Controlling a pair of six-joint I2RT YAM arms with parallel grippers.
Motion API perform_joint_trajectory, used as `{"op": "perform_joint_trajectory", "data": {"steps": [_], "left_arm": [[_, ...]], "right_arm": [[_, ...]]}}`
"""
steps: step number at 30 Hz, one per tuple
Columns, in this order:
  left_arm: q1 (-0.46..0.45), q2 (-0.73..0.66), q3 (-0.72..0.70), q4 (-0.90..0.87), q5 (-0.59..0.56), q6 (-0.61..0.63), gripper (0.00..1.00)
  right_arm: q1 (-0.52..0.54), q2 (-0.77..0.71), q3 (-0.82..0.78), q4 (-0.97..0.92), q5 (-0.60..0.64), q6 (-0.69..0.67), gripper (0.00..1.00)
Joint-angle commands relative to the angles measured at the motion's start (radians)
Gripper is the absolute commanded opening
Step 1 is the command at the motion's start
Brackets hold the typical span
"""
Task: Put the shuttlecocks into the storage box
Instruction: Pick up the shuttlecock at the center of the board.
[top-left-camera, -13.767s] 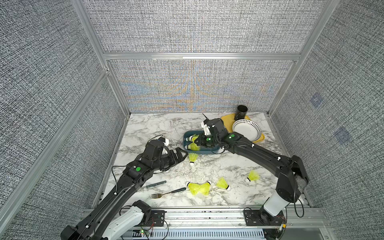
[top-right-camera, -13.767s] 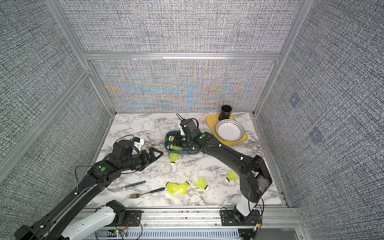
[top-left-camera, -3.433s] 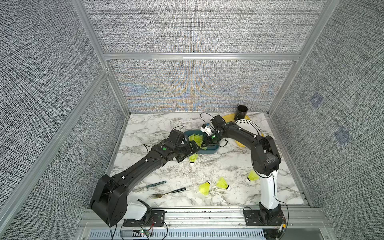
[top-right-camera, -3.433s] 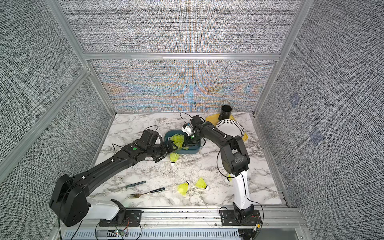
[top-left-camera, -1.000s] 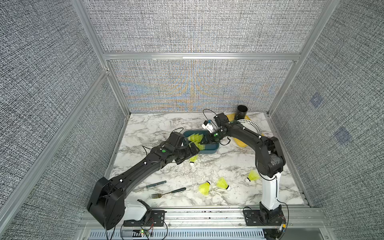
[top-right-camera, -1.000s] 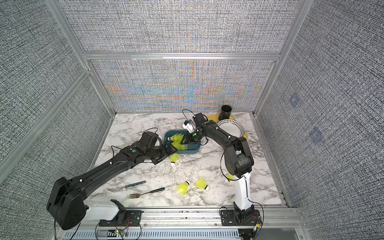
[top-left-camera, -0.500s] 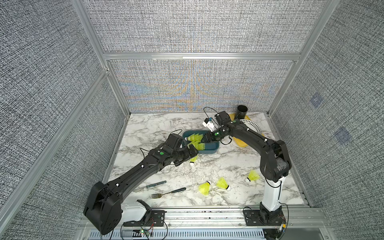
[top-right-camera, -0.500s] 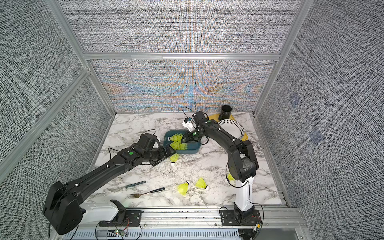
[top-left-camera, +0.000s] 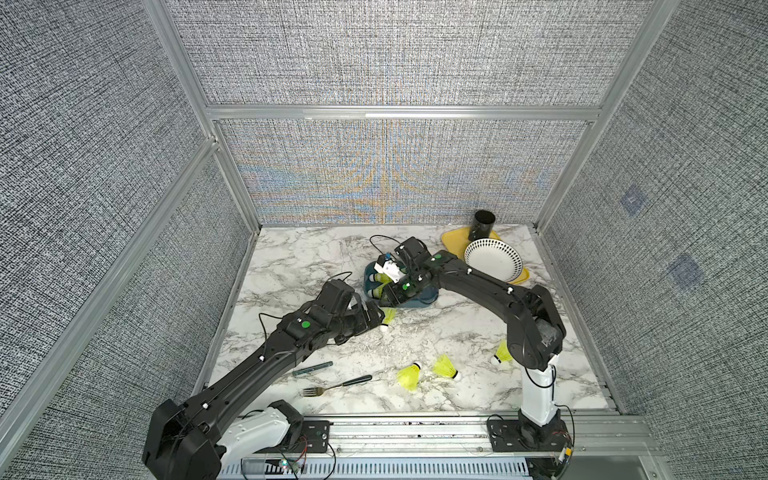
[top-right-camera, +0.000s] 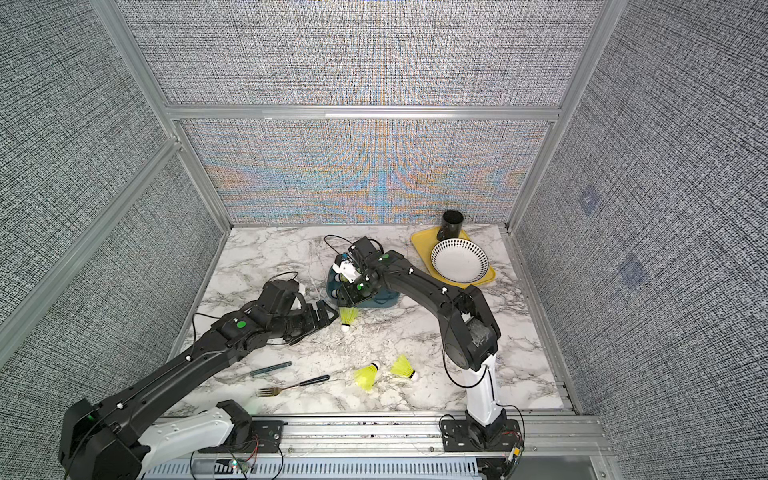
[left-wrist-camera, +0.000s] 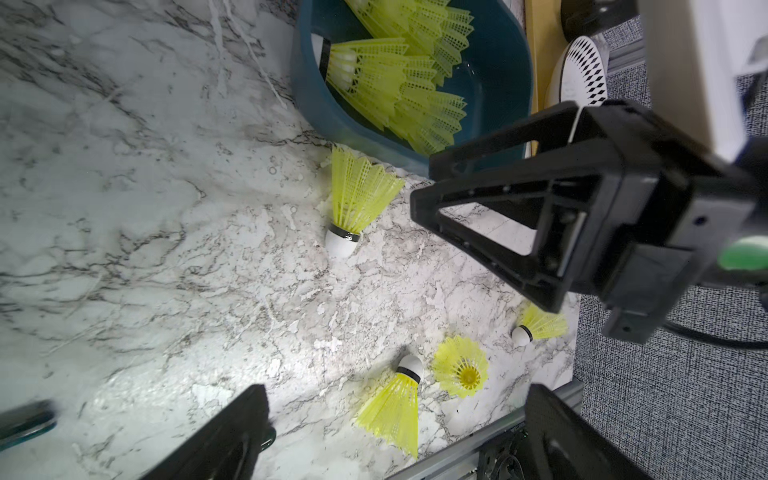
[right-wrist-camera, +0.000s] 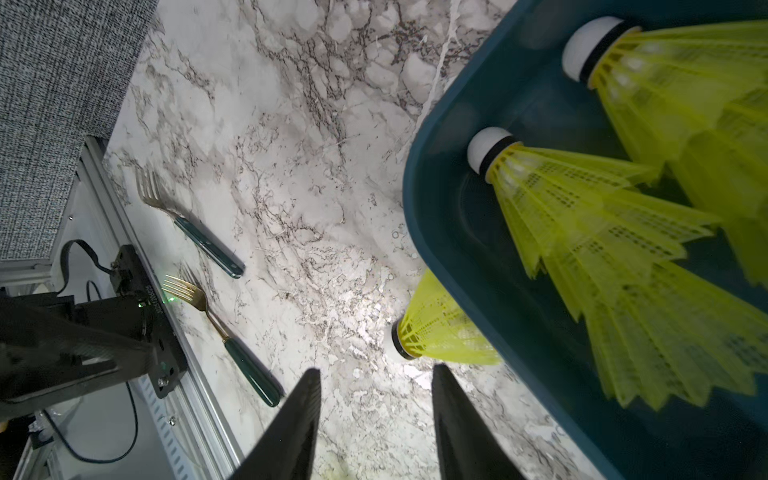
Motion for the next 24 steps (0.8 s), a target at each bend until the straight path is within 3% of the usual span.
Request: {"op": "perform_joint_trajectory", "data": {"steps": [1, 8, 24], "left_arm": [[0.000, -0.048, -0.016, -0.050, -0.049, 0.011, 0.99], [0.000, -0.098, -0.043, -0.071, -0.059, -0.001, 0.99], [0.000, -0.074, -0.025, -0.060, -0.051, 0.000, 0.99]], "right_arm": [[0.021, 0.018, 0.019, -0.028, 0.064, -0.005, 0.48], [0.053, 0.054, 0.043, -0.038, 0.153, -0.005, 0.48], [0.092, 0.069, 0.044, -0.050, 0.324, -0.043, 0.48]]}}
